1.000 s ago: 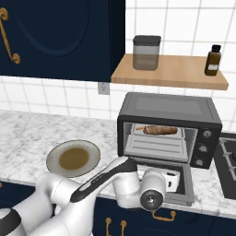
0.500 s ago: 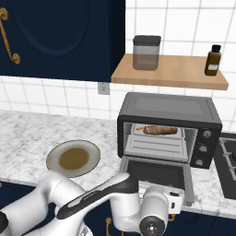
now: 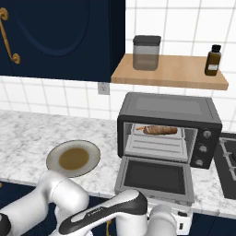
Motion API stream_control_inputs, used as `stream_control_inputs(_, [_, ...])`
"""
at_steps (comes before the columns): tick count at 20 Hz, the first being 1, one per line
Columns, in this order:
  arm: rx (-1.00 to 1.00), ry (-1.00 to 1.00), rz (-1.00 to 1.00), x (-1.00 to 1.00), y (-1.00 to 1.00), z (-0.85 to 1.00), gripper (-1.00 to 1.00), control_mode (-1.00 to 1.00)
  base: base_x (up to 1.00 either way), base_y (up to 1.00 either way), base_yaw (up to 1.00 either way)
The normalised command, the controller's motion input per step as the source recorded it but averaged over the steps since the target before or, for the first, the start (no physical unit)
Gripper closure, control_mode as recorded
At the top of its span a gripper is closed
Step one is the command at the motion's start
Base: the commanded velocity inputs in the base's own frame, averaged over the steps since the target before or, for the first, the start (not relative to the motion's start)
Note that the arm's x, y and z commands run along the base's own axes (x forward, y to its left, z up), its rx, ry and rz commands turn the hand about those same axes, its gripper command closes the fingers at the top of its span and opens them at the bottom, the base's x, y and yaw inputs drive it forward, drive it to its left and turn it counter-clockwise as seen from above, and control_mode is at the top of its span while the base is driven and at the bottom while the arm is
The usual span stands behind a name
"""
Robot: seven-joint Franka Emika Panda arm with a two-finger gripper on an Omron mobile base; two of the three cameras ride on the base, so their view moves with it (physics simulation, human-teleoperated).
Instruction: Pick up the kebab skewer and baguette bread, and place them inside the toaster oven. Close the toaster oven door and start by setting the timer.
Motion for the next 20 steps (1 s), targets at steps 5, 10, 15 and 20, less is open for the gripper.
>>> stream_control_inputs(5, [0.0,-0.01,0.02,-0.14,-0.01,-0.35,-1.0,-1.0,0.0,0.0,0.0])
stream_control_inputs(10, [0.0,0.0,0.01,0.0,0.0,-0.16,-1.0,-1.0,0.0,0.0,0.0])
stream_control_inputs(15, [0.0,0.0,0.0,0.07,0.03,-0.13,-1.0,-1.0,0.0,0.0,0.0])
stream_control_inputs(20, [0.0,0.0,0.0,0.17,0.2,-0.1,-1.0,-1.0,0.0,0.0,0.0])
